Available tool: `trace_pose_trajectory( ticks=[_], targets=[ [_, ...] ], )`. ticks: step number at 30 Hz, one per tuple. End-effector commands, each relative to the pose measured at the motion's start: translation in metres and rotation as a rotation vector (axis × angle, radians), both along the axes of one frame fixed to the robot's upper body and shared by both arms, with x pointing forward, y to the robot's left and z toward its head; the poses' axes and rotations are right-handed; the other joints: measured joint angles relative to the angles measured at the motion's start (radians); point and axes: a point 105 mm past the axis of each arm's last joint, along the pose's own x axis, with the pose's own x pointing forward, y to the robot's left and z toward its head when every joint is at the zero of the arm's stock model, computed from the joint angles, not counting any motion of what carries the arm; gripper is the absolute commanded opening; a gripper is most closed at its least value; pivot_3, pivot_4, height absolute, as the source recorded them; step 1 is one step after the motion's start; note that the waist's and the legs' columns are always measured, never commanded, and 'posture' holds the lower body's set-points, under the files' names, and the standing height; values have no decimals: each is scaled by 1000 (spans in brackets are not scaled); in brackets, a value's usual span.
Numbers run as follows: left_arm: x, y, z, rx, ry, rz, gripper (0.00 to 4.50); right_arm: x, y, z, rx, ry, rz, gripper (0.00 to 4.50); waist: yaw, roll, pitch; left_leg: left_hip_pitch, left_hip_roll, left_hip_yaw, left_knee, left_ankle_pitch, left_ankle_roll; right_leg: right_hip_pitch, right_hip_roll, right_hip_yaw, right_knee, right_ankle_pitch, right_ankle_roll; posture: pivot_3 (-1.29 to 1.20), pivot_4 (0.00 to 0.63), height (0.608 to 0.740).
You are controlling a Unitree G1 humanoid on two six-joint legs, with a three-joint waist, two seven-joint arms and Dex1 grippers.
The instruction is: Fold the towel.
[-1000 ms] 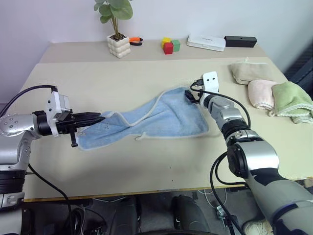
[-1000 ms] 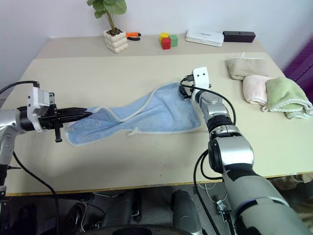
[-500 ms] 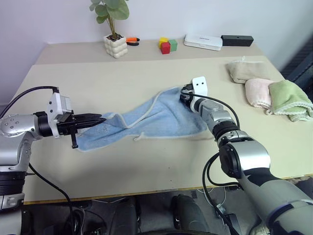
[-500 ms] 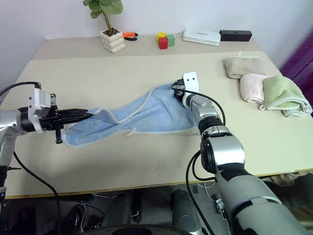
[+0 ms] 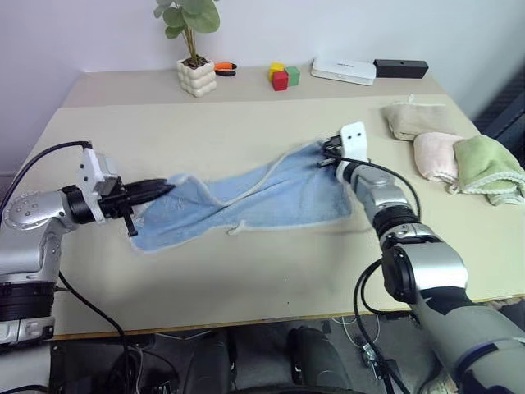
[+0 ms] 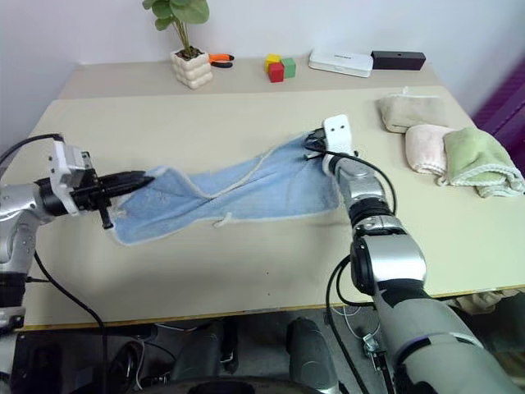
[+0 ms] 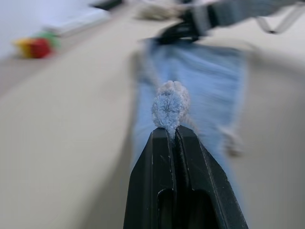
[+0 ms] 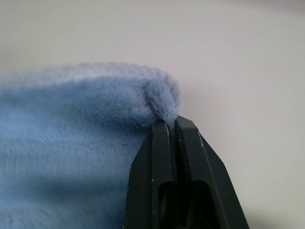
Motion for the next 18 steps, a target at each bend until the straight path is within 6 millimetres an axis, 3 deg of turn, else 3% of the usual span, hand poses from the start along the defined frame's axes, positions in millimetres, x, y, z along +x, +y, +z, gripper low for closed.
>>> trace_pose_trajectory(
  ticks=[1, 6, 9, 11, 15, 18],
  targets=[
    [6, 15, 16, -39, -79, 82, 0, -8, -5, 32, 45, -112, 71, 42, -2, 0, 0, 0, 0, 0, 0, 0, 0, 0, 0, 0, 0, 0, 0, 0, 150, 735],
    [4, 9, 9, -49, -56, 48, 0, -51, 2, 18, -65, -46, 263, 42, 3, 0, 0, 0, 1, 0, 0, 0, 0, 0, 0, 0, 0, 0, 0, 0, 150, 735],
    [6, 7, 8, -48, -54, 34, 0, -94, 11, 20, -122, 1, 413, 42, 7, 0, 0, -1, 1, 0, 1, 0, 0, -1, 0, 0, 0, 0, 0, 0, 150, 735],
    [7, 6, 8, -38, -59, 32, 0, -108, 13, 22, -161, 7, 445, 42, 7, 0, 0, 0, 1, 0, 1, 0, 0, 0, 0, 0, 1, 0, 0, 0, 150, 735],
    [9, 4, 7, -42, -50, 14, 0, -151, 9, 3, -234, 119, 546, 42, 11, -2, -1, 1, 1, -1, 1, 0, 0, 0, 1, 0, 0, 0, 0, 0, 150, 735],
    [10, 0, 7, -42, -45, -3, 0, -163, 11, -7, -298, 149, 565, 42, 22, -2, -1, 0, 0, -1, 1, 0, 0, 1, 0, -1, -1, 0, 0, 0, 150, 735]
  ],
)
